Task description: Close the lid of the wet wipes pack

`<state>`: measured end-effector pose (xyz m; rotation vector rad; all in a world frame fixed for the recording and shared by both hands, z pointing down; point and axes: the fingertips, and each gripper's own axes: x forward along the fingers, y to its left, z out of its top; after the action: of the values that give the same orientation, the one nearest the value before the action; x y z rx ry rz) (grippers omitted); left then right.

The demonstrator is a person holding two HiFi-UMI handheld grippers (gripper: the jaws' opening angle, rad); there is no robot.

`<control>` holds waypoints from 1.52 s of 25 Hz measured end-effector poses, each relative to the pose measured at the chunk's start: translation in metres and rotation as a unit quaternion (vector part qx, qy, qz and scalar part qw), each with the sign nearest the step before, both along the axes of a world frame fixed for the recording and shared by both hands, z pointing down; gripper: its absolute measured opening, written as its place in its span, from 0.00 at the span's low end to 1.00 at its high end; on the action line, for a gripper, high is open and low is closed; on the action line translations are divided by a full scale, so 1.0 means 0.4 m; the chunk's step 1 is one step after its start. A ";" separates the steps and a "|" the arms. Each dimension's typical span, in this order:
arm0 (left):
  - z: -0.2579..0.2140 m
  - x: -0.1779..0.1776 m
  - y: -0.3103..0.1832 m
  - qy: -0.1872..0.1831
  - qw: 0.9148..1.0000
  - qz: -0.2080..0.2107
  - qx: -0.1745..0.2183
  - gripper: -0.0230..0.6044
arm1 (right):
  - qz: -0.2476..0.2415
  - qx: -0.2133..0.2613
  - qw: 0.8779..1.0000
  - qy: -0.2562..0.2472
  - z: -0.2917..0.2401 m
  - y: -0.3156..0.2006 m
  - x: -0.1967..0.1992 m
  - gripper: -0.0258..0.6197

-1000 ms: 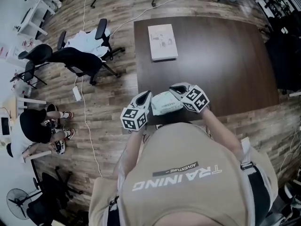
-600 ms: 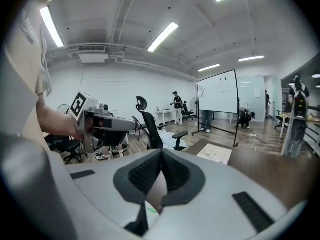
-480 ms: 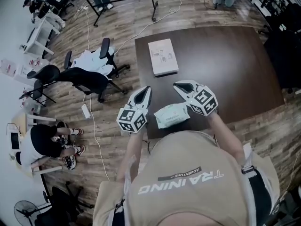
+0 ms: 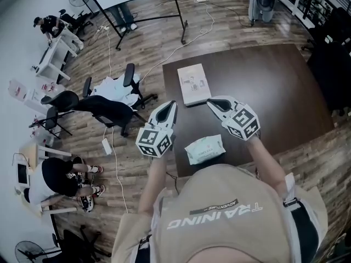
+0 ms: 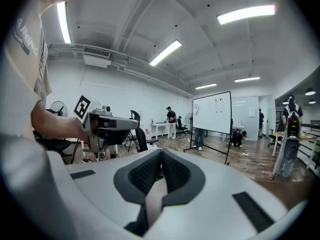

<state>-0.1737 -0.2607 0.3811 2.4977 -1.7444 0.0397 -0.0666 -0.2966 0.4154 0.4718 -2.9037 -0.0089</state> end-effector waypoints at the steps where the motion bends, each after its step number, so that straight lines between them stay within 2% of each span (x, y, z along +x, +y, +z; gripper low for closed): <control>1: -0.009 -0.004 -0.001 -0.003 1.000 -0.002 0.004 0.05 | 0.001 0.004 1.000 -0.001 -0.011 -0.002 0.000 0.06; 9: -0.085 0.007 0.011 0.007 0.999 0.003 0.032 0.05 | 0.010 0.033 0.999 -0.042 -0.120 0.011 -0.001 0.06; 14: -0.127 0.011 0.011 0.015 0.999 -0.001 0.051 0.05 | 0.005 0.052 0.998 -0.047 -0.152 0.041 -0.018 0.06; 18: -0.156 0.005 0.012 -0.001 0.998 0.002 0.064 0.05 | 0.013 0.066 0.996 -0.059 -0.184 0.030 -0.020 0.06; 24: -0.128 -0.013 0.059 0.000 0.998 -0.012 0.055 0.05 | 0.029 0.054 0.996 -0.062 -0.161 0.044 -0.012 0.06; 29: -0.107 -0.022 0.066 0.021 0.998 -0.024 0.046 0.05 | 0.040 0.050 0.996 -0.062 -0.155 0.036 -0.002 0.06; 38: -0.072 -0.039 0.091 0.028 0.998 -0.042 0.030 0.05 | 0.033 0.070 0.995 -0.063 -0.180 0.039 -0.019 0.06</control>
<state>-0.1892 -0.2243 0.3524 2.4377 -1.8534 -0.0885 -0.0742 -0.2810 0.3436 0.6116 -3.0225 -0.1807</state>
